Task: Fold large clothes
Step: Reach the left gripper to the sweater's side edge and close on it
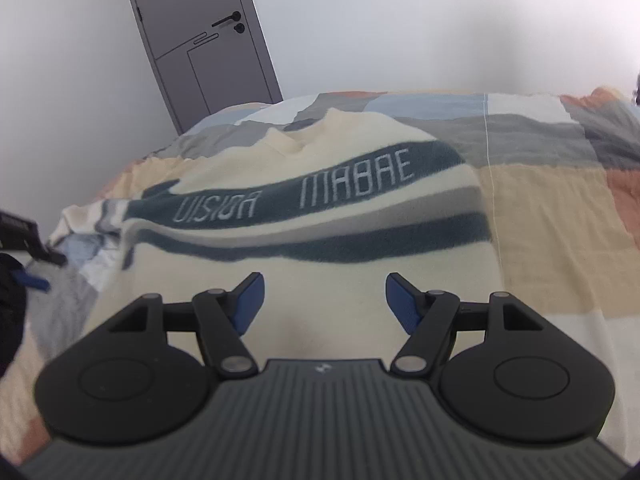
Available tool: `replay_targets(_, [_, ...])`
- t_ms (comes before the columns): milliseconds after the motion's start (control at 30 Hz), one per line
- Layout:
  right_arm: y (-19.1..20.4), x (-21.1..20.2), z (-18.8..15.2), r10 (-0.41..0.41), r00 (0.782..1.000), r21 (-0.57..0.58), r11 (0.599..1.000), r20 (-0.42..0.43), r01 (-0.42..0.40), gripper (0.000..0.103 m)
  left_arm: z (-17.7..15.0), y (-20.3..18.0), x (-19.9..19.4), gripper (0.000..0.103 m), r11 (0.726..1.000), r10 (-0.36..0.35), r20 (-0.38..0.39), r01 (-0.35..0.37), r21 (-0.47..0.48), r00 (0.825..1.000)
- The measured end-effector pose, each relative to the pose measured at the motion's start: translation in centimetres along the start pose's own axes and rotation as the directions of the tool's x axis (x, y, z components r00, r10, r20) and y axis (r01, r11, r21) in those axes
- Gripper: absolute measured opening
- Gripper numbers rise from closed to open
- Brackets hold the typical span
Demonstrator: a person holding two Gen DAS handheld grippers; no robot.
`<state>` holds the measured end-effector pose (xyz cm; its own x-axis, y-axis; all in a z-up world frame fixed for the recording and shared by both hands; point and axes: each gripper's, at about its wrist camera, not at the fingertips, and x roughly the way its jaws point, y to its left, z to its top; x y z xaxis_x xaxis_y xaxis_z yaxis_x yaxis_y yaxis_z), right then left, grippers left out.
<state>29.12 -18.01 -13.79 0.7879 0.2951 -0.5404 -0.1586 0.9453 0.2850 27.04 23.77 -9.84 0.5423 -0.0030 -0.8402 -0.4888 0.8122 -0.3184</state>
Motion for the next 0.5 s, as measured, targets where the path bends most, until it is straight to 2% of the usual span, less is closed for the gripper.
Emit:
replay_targets(100, [-0.6, -1.8, -0.3, 0.03, 0.999, 0.047, 0.998, -0.019, -0.029, 0.069, -4.1, 0.0, 0.3, 0.063, 0.997, -0.066, -0.058, 0.064, -0.037, 0.996])
replay_targets(233, [-2.0, -4.8, -1.0, 0.007, 1.0, 0.124, 0.992, -0.019, -0.005, 0.069, -8.3, -0.1, 0.0, 0.063, 0.994, -0.106, -0.076, 0.102, -0.046, 0.991])
replay_targets(367, [-3.6, -6.6, -1.3, -0.039, 0.999, 0.166, 0.985, 0.0, 0.038, 0.07, -10.7, -0.2, -1.0, 0.062, 0.985, -0.167, -0.025, 0.165, -0.048, 0.986])
replay_targets(500, [-4.5, -6.1, -1.1, -0.062, 0.998, 0.189, 0.98, -0.018, 0.065, 0.07, -12.6, -0.6, -1.9, 0.062, 0.98, -0.199, 0.035, 0.2, -0.014, 0.979])
